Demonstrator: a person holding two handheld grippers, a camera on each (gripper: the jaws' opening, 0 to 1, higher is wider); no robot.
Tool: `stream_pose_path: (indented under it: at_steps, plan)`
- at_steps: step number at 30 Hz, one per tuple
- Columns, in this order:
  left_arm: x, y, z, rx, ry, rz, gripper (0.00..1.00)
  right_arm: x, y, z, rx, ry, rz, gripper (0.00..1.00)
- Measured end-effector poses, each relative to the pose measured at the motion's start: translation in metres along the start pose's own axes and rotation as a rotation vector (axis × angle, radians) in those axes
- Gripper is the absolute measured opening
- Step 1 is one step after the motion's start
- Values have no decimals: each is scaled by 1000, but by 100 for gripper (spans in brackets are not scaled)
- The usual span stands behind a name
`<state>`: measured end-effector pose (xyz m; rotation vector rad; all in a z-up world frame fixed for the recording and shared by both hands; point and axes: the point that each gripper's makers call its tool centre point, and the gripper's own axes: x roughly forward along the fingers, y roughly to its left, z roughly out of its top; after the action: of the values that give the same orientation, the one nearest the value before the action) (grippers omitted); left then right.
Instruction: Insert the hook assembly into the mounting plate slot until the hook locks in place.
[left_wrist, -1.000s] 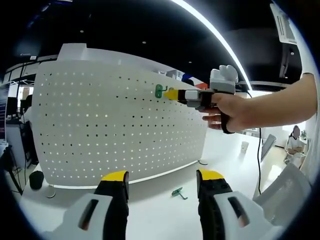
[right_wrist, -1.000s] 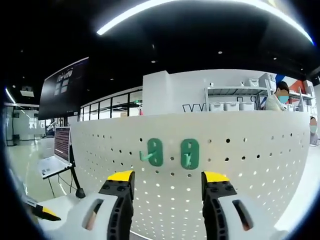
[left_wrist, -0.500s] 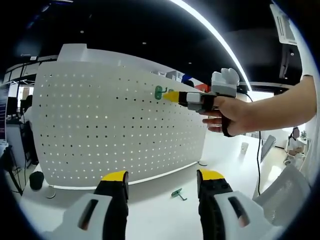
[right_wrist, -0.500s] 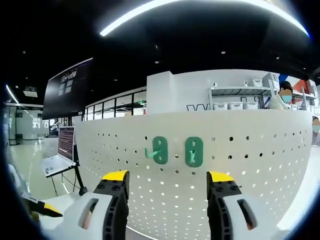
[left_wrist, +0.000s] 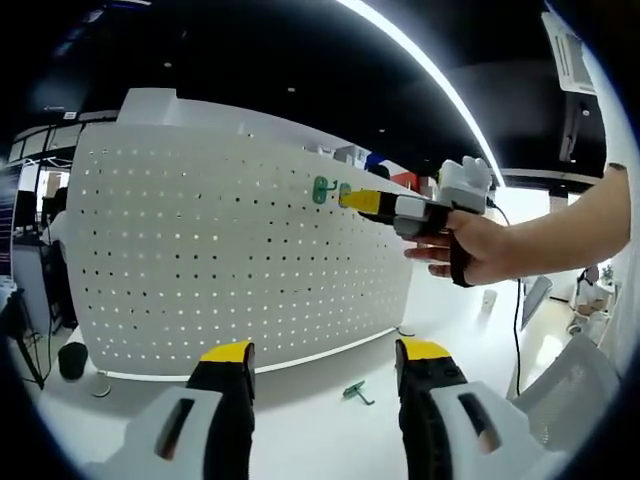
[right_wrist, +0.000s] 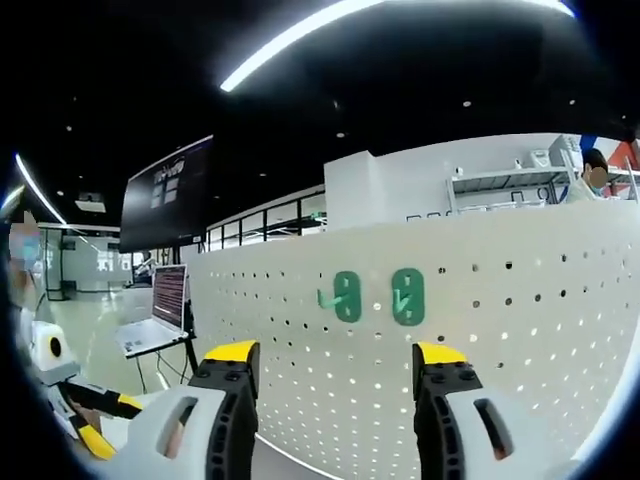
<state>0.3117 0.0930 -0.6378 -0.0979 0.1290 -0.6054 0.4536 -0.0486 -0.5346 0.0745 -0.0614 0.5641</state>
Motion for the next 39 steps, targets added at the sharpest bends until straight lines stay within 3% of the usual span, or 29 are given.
stream_pose_path:
  at_steps: [11,21,39]
  plan:
    - [1,0,3,-5,-9,-4,59,-17,2,-2,-2,-18,29,60]
    - [-1,1,5,-8,-15,-1,61,-40,12,-13,-57,6,73,59]
    - [-8,3,5,-2,-16,3,64,-85,17,-33,-48,17,90,62]
